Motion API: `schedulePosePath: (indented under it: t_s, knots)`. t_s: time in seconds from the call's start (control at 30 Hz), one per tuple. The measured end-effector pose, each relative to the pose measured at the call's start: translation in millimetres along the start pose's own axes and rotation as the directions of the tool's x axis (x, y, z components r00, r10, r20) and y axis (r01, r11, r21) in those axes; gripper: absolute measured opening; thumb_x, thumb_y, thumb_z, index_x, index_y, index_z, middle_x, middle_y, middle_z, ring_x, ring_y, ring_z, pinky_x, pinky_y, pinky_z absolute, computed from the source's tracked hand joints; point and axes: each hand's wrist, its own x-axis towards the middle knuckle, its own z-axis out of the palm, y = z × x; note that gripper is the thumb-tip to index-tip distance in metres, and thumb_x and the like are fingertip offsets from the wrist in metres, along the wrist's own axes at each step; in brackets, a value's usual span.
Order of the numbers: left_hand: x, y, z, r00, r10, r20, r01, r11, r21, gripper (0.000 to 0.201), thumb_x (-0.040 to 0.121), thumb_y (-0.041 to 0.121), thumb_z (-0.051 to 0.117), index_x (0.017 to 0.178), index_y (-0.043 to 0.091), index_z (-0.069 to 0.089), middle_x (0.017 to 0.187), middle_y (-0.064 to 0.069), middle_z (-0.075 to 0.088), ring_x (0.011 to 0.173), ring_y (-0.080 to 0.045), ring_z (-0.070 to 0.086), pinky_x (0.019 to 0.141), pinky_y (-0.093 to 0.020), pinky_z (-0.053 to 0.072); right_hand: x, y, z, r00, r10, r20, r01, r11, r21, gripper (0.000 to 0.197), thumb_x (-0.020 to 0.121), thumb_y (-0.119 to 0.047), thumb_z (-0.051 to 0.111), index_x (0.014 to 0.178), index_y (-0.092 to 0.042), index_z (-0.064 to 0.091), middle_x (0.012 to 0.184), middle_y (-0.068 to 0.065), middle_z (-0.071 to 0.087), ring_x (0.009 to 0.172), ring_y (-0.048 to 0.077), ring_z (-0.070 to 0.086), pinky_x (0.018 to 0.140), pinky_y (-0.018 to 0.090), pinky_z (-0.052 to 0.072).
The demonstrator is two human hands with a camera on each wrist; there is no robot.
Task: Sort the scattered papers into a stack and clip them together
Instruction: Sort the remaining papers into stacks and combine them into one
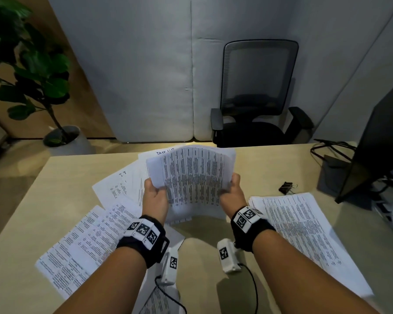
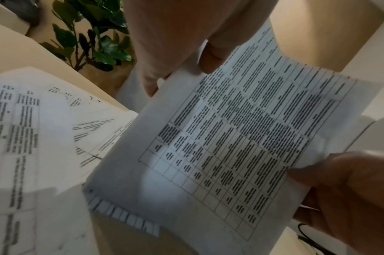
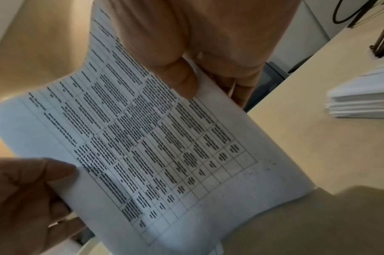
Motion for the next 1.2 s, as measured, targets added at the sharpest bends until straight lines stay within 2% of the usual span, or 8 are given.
schedulePosePath:
  t_s: [0.23, 0.33, 0.43, 0.53, 0.77, 1.0, 1.1, 1.2]
  knots:
    - [2.4, 27.5, 31.8, 0.994, 0.064, 0.085, -0.078, 0.983, 0.168, 0.028, 0.095, 0.004, 0.043, 0.123, 0.010, 0.043, 0.099, -0.007, 0.060, 0.073, -0.014, 0.055, 0.061, -0.026, 0.047, 23.5, -5.7, -51.1, 0.973, -0.074, -0.217, 0.042, 0.988, -0.150, 0.044, 0.086, 0.003, 0.044, 0.124, -0.020, 0.043, 0.099, 0.007, 0.061, 0.088, 0.027, 0.059, 0.078, 0.037, 0.054]
    - [-5.4, 13.0, 57.3, 0.975, -0.061, 0.216, -0.002, 0.960, 0.281, 0.036, 0.094, 0.002, 0.043, 0.129, 0.013, 0.045, 0.112, -0.007, 0.062, 0.088, -0.019, 0.059, 0.065, -0.024, 0.048, 23.1, 20.4, -79.6, 0.967, 0.027, -0.253, -0.076, 0.980, -0.185, 0.051, 0.084, 0.005, 0.042, 0.128, -0.022, 0.045, 0.098, 0.008, 0.062, 0.085, 0.028, 0.061, 0.073, 0.037, 0.055]
    - [-24.6, -10.4, 86.9, 0.914, -0.169, 0.368, 0.026, 0.931, 0.364, 0.041, 0.094, 0.005, 0.048, 0.133, 0.016, 0.044, 0.119, -0.007, 0.063, 0.097, -0.026, 0.064, 0.080, -0.042, 0.057, 11.5, 64.1, -105.5, 0.952, 0.157, -0.261, -0.219, 0.949, -0.228, 0.055, 0.085, 0.006, 0.039, 0.132, -0.022, 0.045, 0.093, 0.006, 0.057, 0.080, 0.029, 0.058, 0.068, 0.033, 0.050]
    - [-42.9, -29.5, 117.7, 0.869, -0.205, 0.450, -0.007, 0.904, 0.427, 0.040, 0.093, 0.009, 0.054, 0.132, 0.014, 0.046, 0.103, -0.006, 0.066, 0.087, -0.024, 0.066, 0.074, -0.041, 0.059, -1.3, 103.1, -130.2, 0.913, 0.241, -0.329, -0.324, 0.919, -0.226, 0.050, 0.087, 0.003, 0.038, 0.129, -0.021, 0.049, 0.095, 0.007, 0.059, 0.080, 0.026, 0.054, 0.071, 0.028, 0.045]
    - [-79.4, -48.0, 181.9, 0.796, -0.305, 0.523, 0.035, 0.886, 0.463, 0.028, 0.092, 0.008, 0.056, 0.120, 0.011, 0.053, 0.095, -0.016, 0.065, 0.079, -0.029, 0.069, 0.070, -0.045, 0.060, -11.1, 154.6, -193.5, 0.839, 0.319, -0.440, -0.443, 0.871, -0.214, 0.053, 0.084, 0.002, 0.039, 0.131, -0.020, 0.052, 0.118, 0.013, 0.061, 0.103, 0.032, 0.058, 0.087, 0.032, 0.047]
    - [-98.6, -55.0, 216.6, 0.778, -0.393, 0.491, 0.139, 0.868, 0.476, 0.033, 0.090, 0.006, 0.052, 0.124, 0.008, 0.052, 0.096, -0.013, 0.067, 0.085, -0.028, 0.069, 0.071, -0.043, 0.060, -10.3, 189.7, -220.5, 0.839, 0.341, -0.424, -0.501, 0.787, -0.359, 0.045, 0.078, -0.002, 0.040, 0.116, -0.017, 0.058, 0.106, 0.013, 0.057, 0.088, 0.029, 0.053, 0.080, 0.029, 0.046]
    - [-99.1, -53.8, 222.5, 0.813, -0.373, 0.446, 0.106, 0.849, 0.518, 0.050, 0.088, 0.007, 0.051, 0.137, 0.006, 0.044, 0.123, -0.013, 0.057, 0.103, -0.031, 0.063, 0.086, -0.037, 0.055, -11.8, 190.1, -223.7, 0.809, 0.336, -0.483, -0.563, 0.679, -0.471, 0.043, 0.084, -0.010, 0.047, 0.125, -0.021, 0.048, 0.116, 0.013, 0.045, 0.108, 0.033, 0.045, 0.092, 0.040, 0.043]
    - [-102.3, -51.5, 225.5, 0.781, -0.424, 0.458, 0.168, 0.849, 0.501, 0.047, 0.087, 0.004, 0.048, 0.134, 0.006, 0.041, 0.134, -0.018, 0.046, 0.104, -0.033, 0.057, 0.071, -0.033, 0.052, -9.9, 192.8, -221.9, 0.789, 0.387, -0.476, -0.595, 0.672, -0.440, 0.053, 0.087, -0.013, 0.048, 0.137, -0.025, 0.035, 0.133, 0.013, 0.035, 0.122, 0.034, 0.037, 0.102, 0.048, 0.037]
